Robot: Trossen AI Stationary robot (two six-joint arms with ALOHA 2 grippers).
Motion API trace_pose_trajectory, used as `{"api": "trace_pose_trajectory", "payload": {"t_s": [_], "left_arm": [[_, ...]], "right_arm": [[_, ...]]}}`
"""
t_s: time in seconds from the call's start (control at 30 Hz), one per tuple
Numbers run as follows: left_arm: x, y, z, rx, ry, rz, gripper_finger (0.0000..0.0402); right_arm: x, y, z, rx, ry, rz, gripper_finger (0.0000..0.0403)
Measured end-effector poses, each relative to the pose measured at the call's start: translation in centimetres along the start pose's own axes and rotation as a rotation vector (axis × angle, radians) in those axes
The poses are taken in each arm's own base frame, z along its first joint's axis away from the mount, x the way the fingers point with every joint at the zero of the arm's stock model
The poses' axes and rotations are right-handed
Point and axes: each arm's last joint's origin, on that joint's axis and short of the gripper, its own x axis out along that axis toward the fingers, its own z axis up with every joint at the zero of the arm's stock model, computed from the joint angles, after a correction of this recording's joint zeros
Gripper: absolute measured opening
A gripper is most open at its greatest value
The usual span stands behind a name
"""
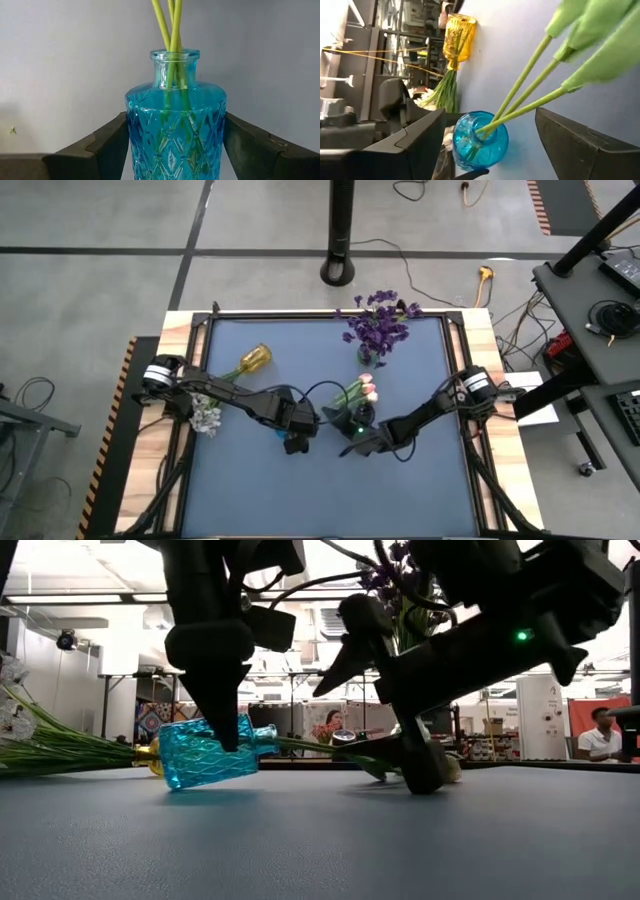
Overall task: Sort flowers into vase by color
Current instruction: Put the blue vase with flowers on the table
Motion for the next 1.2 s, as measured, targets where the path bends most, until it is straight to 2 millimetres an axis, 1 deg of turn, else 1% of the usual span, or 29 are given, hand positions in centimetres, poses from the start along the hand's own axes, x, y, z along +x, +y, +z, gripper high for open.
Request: {"api": "trace_pose_trajectory", "payload": {"t_s": [0.13, 0.3, 0.47, 0.7, 0.83, 0.97, 1.2], "left_arm": [[0.0, 0.0, 0.1, 0.005, -0.010, 0.000, 0.0262], [0.0, -0.2, 0.1, 0.003, -0.021, -0.005, 0.0262], [-0.2, -0.6, 0.1, 0.006, -0.032, -0.013, 0.0262], [-0.8, -1.4, 0.3, 0.019, -0.063, -0.036, 0.0262], [-1.1, -1.7, 0.4, 0.020, -0.079, -0.046, 0.0262], [-1.1, -1.8, 0.5, 0.022, -0.096, -0.044, 0.0262], [-1.4, -2.6, 0.6, 0.054, -0.153, -0.058, 0.0262]], "right_arm": [[0.3, 0.2, -0.4, -0.032, -0.005, -0.047, 0.0305], [0.5, 0.3, -0.6, -0.058, -0.020, -0.064, 0.0309], [0.9, 0.1, -0.2, -0.070, -0.039, -0.080, 0.0299], [1.4, 0.1, 0.2, -0.090, -0.043, -0.088, 0.0280], [1.4, 0.1, 0.3, -0.099, -0.051, -0.087, 0.0260], [1.4, 0.2, 0.3, -0.125, -0.053, -0.086, 0.0230], [1.5, 0.3, 0.2, -0.185, -0.054, -0.084, 0.0152]]}}
